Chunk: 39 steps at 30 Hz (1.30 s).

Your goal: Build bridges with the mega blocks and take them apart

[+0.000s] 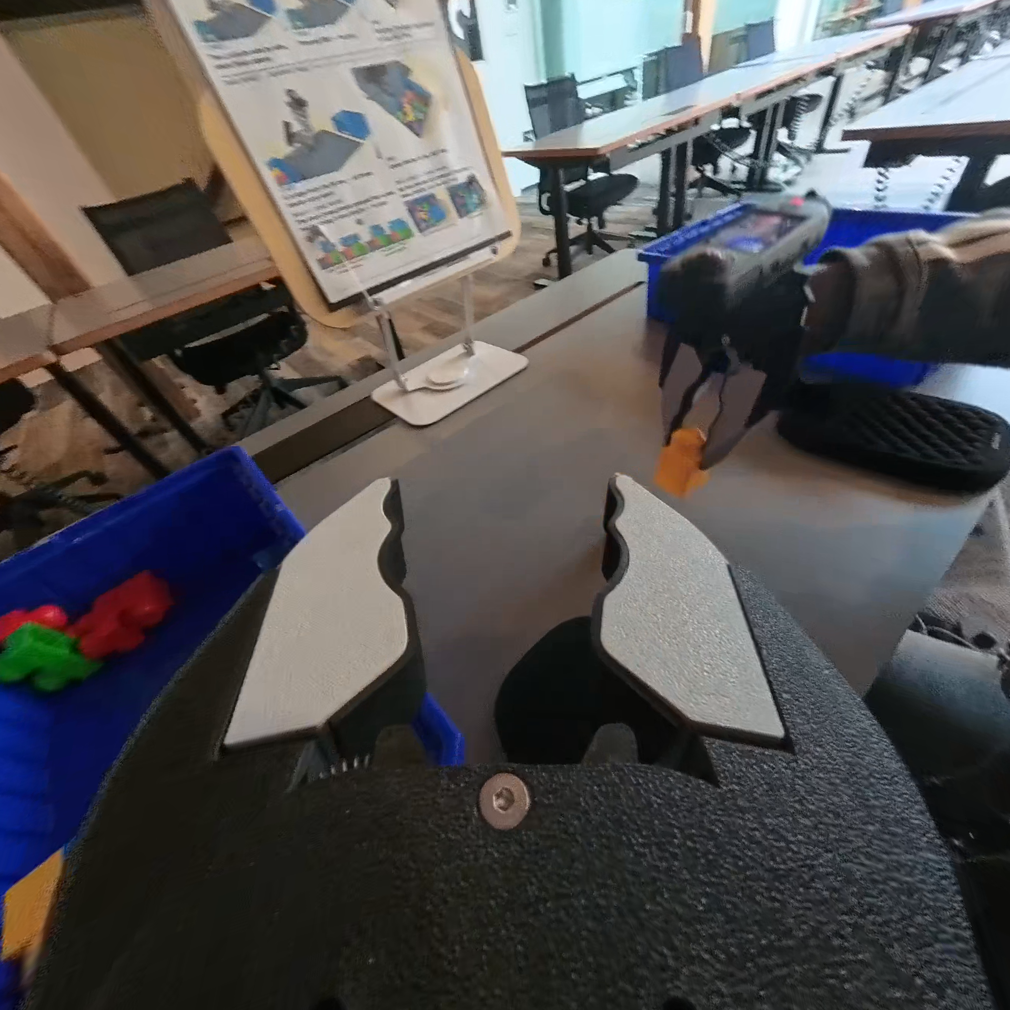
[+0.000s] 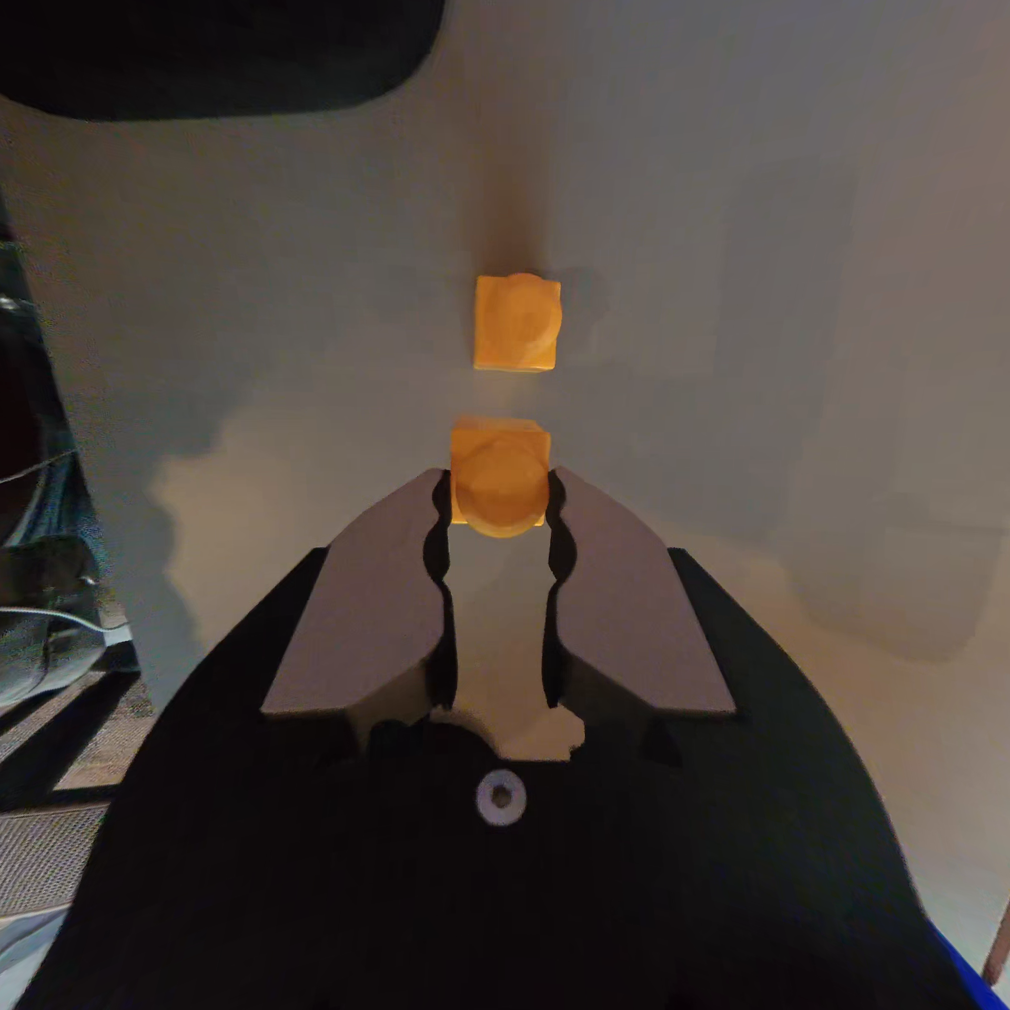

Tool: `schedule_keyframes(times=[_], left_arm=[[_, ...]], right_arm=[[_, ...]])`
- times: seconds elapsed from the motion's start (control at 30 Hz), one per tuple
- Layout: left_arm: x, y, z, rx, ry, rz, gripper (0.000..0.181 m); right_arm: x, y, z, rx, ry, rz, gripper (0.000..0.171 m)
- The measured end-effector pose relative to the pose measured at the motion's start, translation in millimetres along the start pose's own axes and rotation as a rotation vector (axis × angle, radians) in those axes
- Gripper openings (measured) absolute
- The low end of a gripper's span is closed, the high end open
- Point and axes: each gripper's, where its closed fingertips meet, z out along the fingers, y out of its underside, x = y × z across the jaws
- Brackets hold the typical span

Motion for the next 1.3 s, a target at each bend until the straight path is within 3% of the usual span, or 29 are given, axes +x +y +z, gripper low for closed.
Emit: schedule_keyframes(times=[0.53,1.3], left_arm=[[-50.6,4.1,-49.2,0.096,-0.164,-0.083,0.066],[-37.2,8.8,-37.4,0.05,-0.098,-0.056,0.066]], right_arm=[[6.5,-6.9,38.0,-0.112,0.02,-0.03,0.033],[5.9,-10.6,42.8,-0.087,0.014,-0.034,0.033]])
